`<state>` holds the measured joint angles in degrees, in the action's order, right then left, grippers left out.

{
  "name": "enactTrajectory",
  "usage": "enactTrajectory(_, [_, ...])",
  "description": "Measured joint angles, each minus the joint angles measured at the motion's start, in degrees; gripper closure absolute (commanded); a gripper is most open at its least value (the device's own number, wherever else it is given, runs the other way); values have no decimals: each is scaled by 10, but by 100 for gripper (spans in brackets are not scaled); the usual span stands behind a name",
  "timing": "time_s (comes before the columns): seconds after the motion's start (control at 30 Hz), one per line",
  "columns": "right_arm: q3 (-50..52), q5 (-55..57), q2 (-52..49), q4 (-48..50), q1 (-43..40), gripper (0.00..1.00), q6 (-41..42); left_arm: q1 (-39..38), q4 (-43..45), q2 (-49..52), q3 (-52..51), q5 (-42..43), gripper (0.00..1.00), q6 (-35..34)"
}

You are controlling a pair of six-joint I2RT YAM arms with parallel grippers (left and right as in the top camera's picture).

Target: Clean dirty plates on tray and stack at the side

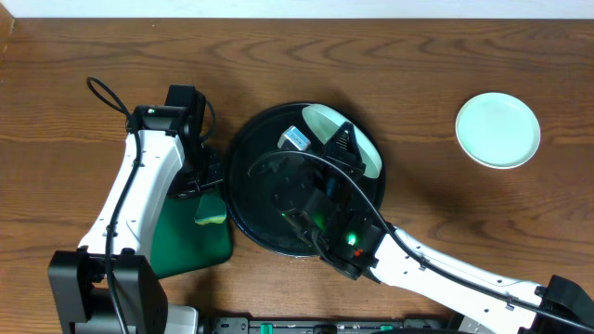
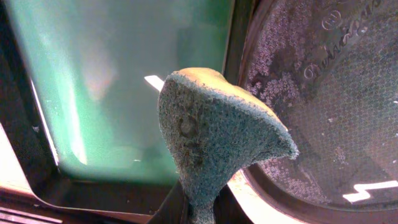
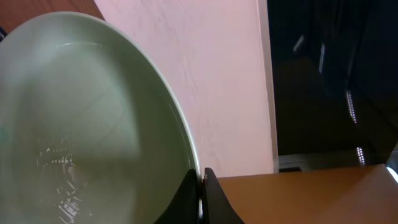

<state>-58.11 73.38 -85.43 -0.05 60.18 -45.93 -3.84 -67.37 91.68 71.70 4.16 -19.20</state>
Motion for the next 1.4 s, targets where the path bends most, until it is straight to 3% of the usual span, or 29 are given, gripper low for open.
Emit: enactTrajectory(1.4, [0,6,0,-2,0,99,-18,0,1,0,0,0,93,0])
